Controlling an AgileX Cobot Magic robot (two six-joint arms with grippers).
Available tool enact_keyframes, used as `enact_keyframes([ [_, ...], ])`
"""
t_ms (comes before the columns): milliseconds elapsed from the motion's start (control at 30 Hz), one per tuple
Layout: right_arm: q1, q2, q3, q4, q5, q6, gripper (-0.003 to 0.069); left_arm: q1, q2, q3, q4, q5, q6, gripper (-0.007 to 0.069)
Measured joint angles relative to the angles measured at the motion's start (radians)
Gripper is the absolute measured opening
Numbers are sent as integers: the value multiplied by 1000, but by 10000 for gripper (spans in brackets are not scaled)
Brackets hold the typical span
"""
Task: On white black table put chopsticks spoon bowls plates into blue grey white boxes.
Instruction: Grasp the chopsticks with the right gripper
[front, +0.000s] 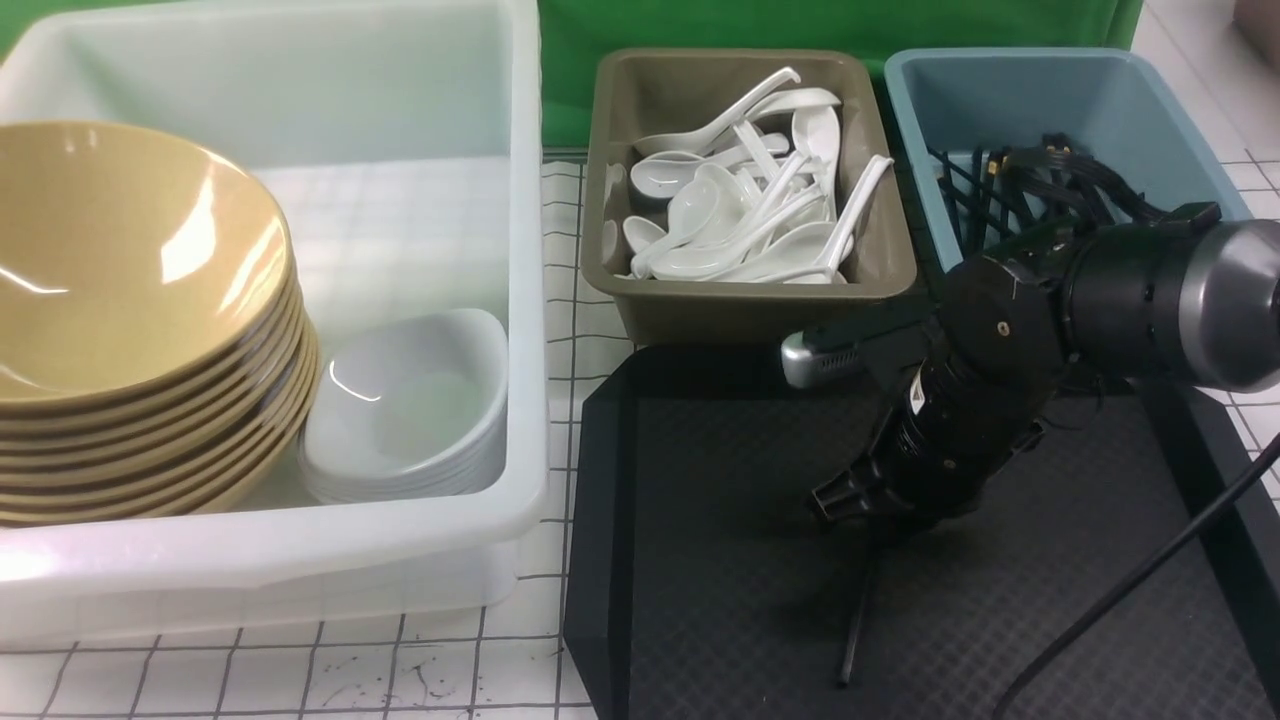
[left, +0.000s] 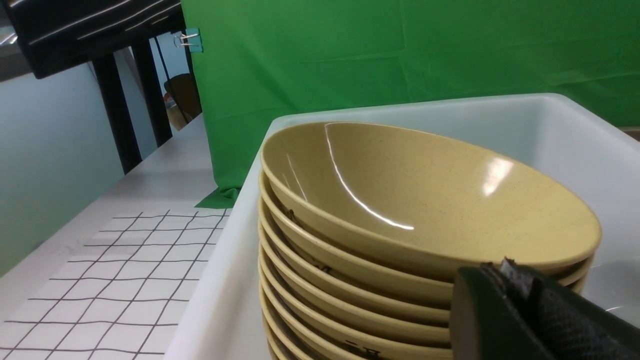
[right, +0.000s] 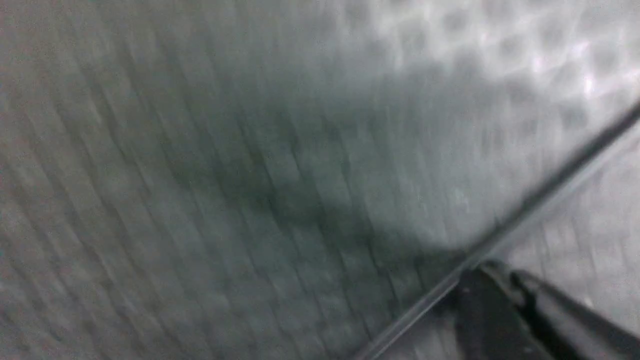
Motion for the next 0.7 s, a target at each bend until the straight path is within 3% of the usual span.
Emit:
enact_keyframes([
  [67,0,4,0,-3,7,9,39,0,0,0,0,0,0,-13],
  [233,0,4,0,-6,7,65,65,0,0,1,0,0,0,-13],
  [700,40,6,-17,13,-30,120,383,0,0,1,0,-1,0,-13],
])
